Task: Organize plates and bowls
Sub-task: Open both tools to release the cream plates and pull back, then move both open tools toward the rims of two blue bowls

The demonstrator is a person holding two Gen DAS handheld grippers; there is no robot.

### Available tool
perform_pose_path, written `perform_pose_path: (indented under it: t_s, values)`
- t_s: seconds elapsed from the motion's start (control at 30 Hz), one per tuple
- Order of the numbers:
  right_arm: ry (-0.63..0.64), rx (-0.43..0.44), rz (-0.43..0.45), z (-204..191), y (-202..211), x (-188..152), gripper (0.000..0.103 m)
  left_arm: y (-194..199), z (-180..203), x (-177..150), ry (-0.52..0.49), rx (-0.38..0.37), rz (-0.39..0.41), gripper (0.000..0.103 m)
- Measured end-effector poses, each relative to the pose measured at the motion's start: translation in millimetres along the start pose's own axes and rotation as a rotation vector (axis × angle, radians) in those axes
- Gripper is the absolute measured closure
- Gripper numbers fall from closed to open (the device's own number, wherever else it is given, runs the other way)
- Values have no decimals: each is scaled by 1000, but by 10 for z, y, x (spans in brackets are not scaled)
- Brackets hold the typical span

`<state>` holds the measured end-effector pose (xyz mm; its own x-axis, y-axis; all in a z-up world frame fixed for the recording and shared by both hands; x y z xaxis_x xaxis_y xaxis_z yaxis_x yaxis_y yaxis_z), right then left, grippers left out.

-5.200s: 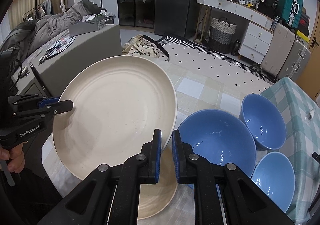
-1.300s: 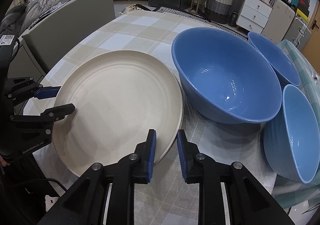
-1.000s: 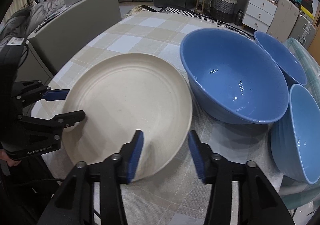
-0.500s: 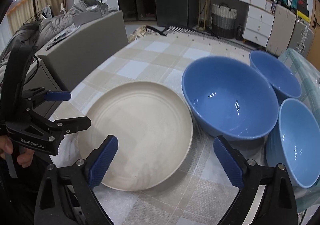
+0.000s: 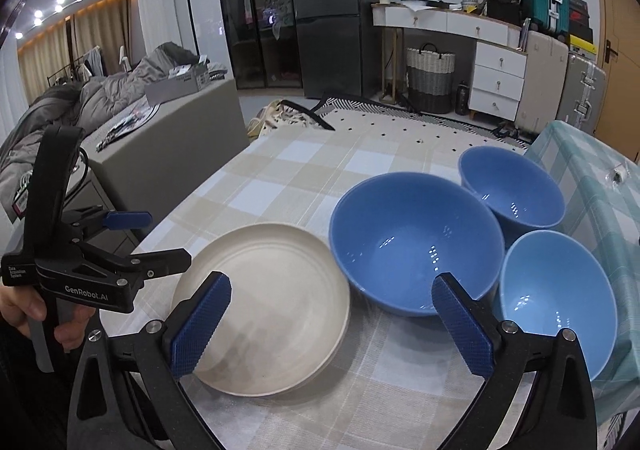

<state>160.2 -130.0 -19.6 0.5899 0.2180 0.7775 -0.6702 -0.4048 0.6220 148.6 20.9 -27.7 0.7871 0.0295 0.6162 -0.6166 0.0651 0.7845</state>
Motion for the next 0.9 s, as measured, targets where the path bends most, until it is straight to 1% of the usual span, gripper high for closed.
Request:
perform_pose_path:
  t_s: [0.4, 0.63, 0.9]
  values:
    - [-121, -98, 82, 637, 481, 270, 1, 135, 410, 422, -22, -52, 63, 0]
    - [-154, -142, 104, 903, 702, 444, 1, 185, 712, 669, -55, -74, 105, 0]
    - [-181, -173, 103, 1157, 843, 668, 1, 153, 897, 869, -66, -83, 110, 0]
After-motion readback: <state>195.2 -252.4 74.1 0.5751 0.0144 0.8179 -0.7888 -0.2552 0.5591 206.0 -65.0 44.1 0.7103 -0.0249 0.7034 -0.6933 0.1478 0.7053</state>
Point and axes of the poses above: each gripper's, at about its wrist camera, not at the fingertips, and y roughly against the way its jaws point, z to its right, x to its top, the point moved 5 cm from there along -y, roughly the way its jaws point, and after that the axes turned 5 degrees about x, right-handed, at the moved point
